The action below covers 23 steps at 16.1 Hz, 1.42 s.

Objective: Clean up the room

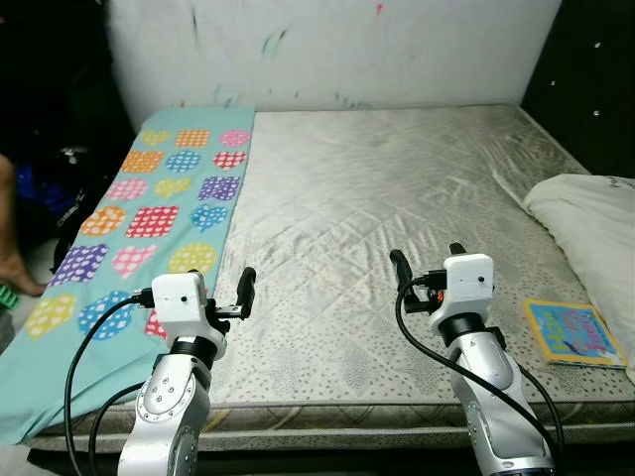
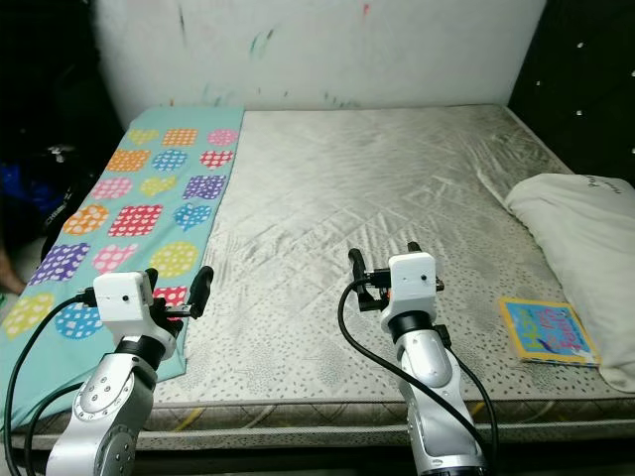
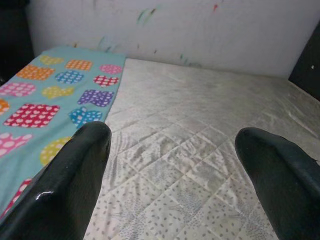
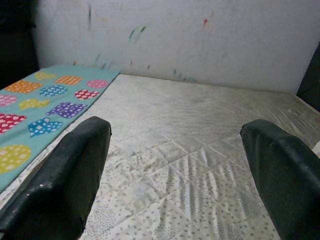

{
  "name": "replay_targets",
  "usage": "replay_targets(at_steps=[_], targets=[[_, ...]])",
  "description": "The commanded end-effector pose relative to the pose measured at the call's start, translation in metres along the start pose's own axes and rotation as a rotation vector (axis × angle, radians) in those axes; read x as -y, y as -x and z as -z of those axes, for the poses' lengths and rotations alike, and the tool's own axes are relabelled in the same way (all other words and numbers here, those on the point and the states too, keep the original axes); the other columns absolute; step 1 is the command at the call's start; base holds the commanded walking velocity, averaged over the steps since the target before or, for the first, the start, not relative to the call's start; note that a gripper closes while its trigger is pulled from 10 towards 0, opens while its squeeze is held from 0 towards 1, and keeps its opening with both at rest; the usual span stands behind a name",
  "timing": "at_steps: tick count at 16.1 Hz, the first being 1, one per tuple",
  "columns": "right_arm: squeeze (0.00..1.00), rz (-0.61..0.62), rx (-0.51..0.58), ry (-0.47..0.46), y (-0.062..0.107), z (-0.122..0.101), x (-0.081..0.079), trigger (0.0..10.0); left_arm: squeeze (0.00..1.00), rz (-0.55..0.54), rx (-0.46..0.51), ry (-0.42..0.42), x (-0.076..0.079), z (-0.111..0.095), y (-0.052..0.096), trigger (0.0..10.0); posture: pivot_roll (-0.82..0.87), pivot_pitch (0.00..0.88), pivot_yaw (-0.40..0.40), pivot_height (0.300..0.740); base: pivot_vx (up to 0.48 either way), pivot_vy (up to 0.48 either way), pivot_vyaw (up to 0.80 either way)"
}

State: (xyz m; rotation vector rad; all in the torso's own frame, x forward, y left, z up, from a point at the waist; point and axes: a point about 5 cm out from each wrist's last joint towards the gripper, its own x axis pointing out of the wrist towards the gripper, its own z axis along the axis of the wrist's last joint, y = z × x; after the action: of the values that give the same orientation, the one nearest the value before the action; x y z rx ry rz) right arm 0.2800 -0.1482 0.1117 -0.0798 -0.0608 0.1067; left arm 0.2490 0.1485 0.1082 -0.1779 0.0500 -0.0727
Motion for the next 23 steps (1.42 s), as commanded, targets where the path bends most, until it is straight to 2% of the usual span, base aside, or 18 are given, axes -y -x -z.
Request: replay_targets(at_steps=[1, 21, 23], targets=[[0.0, -0.002, 0.014, 0.002, -0.0013, -0.0026, 0.0001, 10.0, 0.0, -0.015, -0.012, -0.002, -0.0033, 0.0009, -0.0001, 10.0, -0.11, 0.0, 0.017, 0.74, 0.0, 0.48, 0.0], [0.0, -0.03, 0.01, 0.033, -0.0016, -0.0018, -0.0036, 10.0, 0.0, -0.014, -0.021, 0.008, -0.0034, 0.0023, -0.0011, 10.0, -0.12, 0.0, 0.016, 0.74, 0.0, 0.48, 0.0], [0.0, -0.036, 0.01, 0.035, -0.0008, -0.0013, -0.0042, 10.0, 0.0, 0.002, -0.007, 0.003, -0.0016, 0.0007, -0.0005, 10.0, -0.12, 0.0, 0.016, 0.74, 0.0, 0.216, 0.0]])
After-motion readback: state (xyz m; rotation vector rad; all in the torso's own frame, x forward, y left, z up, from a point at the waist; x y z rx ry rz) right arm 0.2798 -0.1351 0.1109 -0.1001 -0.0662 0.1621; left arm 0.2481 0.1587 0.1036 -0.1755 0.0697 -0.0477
